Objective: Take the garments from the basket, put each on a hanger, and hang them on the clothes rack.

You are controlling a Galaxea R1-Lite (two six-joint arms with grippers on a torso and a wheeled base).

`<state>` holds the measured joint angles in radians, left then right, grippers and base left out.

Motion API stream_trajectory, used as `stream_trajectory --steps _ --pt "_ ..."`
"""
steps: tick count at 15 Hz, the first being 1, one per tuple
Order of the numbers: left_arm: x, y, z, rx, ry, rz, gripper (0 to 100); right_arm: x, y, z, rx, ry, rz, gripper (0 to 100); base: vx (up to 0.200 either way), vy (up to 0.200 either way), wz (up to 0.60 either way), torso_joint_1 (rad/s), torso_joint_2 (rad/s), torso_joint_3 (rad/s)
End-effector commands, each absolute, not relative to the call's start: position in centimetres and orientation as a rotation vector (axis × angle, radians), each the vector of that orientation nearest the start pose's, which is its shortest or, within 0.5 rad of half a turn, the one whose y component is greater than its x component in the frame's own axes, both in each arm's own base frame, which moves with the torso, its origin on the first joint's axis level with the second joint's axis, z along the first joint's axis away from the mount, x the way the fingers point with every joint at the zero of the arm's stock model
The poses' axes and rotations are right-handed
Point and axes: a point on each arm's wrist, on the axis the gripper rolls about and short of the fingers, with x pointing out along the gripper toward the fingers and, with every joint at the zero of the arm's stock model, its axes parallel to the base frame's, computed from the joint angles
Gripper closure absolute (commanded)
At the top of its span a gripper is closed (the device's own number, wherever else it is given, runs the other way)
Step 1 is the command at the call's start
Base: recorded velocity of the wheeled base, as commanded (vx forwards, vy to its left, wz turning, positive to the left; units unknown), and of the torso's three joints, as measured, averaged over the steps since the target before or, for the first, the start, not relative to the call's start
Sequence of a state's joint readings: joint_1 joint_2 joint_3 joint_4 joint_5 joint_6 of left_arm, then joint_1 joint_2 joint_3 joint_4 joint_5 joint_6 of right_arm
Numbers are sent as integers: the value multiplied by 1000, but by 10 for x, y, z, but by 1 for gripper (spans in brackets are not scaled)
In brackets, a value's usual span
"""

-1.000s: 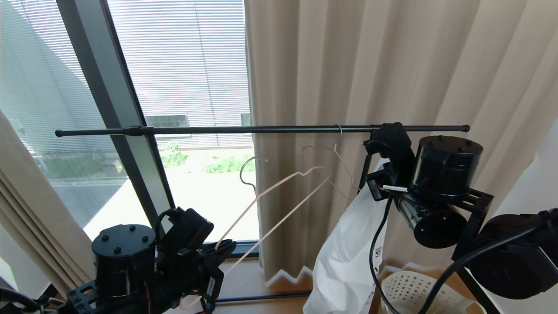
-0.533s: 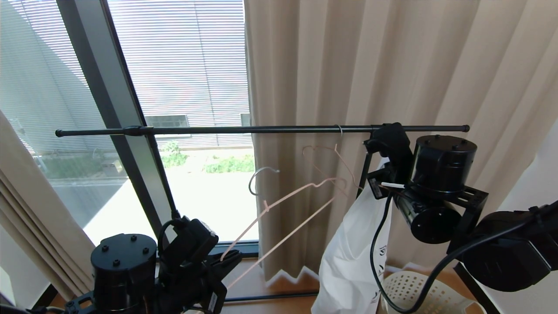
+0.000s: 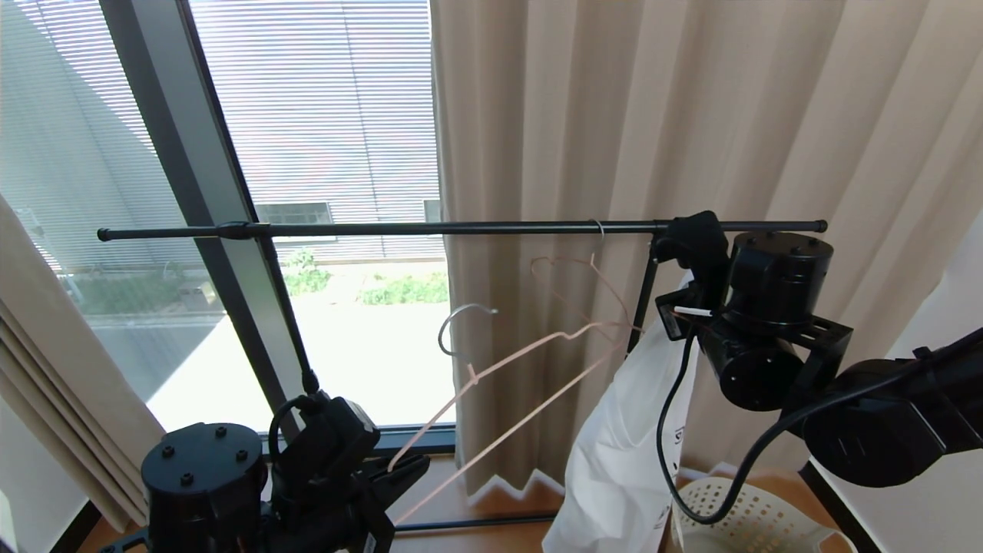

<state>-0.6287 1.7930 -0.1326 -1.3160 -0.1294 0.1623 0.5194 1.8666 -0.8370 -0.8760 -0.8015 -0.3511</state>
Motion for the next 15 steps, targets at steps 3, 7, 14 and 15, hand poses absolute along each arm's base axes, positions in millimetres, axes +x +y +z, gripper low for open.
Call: stream_trajectory --steps 3,7,14,15 --pt "175 -137 72 240 304 -837 100 304 156 157 -446 177 -262 100 0 0 0 0 0 0" --pt "175 -141 71 235 311 -848 100 298 168 156 -436 147 -253 100 0 0 0 0 0 0" --pt "183 -153 66 170 306 -833 100 281 189 149 -458 151 -194 100 0 0 0 0 0 0" --pt "184 -153 67 168 289 -803 100 278 191 148 -462 152 -183 100 0 0 0 0 0 0"
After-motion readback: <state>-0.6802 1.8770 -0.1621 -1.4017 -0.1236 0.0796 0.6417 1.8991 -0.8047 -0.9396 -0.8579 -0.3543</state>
